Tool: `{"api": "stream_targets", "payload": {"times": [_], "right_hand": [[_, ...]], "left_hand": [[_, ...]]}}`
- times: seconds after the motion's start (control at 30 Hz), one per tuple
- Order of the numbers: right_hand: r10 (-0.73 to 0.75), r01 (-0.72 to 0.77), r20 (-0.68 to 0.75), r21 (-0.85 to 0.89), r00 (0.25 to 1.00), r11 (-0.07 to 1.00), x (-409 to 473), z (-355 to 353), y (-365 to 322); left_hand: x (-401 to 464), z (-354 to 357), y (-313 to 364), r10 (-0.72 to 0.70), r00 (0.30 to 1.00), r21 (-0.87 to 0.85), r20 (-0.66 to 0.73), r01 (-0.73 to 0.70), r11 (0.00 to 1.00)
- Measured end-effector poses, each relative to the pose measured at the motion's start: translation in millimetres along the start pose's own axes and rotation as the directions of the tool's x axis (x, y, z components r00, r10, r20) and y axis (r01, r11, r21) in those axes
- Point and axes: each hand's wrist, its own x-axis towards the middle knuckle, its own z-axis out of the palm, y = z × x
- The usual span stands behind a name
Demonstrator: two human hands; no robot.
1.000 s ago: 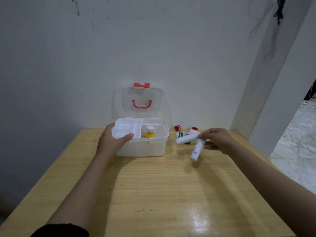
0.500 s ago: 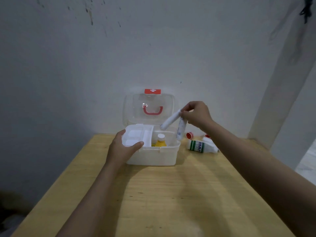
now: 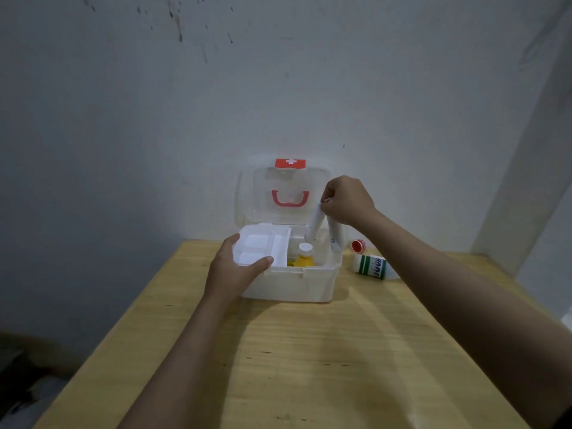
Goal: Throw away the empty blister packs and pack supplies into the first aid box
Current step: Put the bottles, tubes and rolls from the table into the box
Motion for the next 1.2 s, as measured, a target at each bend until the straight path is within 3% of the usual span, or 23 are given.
{"api": "stream_targets", "payload": {"times": [0.27, 0.47, 0.7, 0.87, 1.2], "right_hand": [[-0.081, 0.082, -0.011, 0.122, 0.997, 0.989, -2.3, 6.4, -0.6], [0.009, -0.036, 0.074, 0.379, 0.997, 0.925, -0.7, 5.8, 7.0], [-0.016, 0.007, 0.032, 0.245, 0.999, 0.969, 0.6, 5.1, 19.5], [-0.107, 0.094, 0.097, 0.125, 0.99, 0.988, -1.1, 18.8, 18.5], [-0.048, 0.037, 0.042, 0.226, 0.998, 0.973, -10.8, 42.8, 41.6]], "left_hand": [[0.7, 0.5, -2.0, -0.004, 1.0, 0.001, 0.007, 0.004, 1.0], [2.1, 0.7, -4.1, -0.013, 1.0, 0.006, 0.007, 0.012, 1.0], [2.0, 0.8, -5.0, -0.014, 1.0, 0.003, 0.01, 0.014, 1.0], [1.7, 0.4, -4.8, -0.009, 1.0, -0.004, 0.009, 0.009, 1.0], [2.6, 1.6, -5.2, 0.004, 1.0, 0.002, -0.003, -0.004, 1.0]]}}
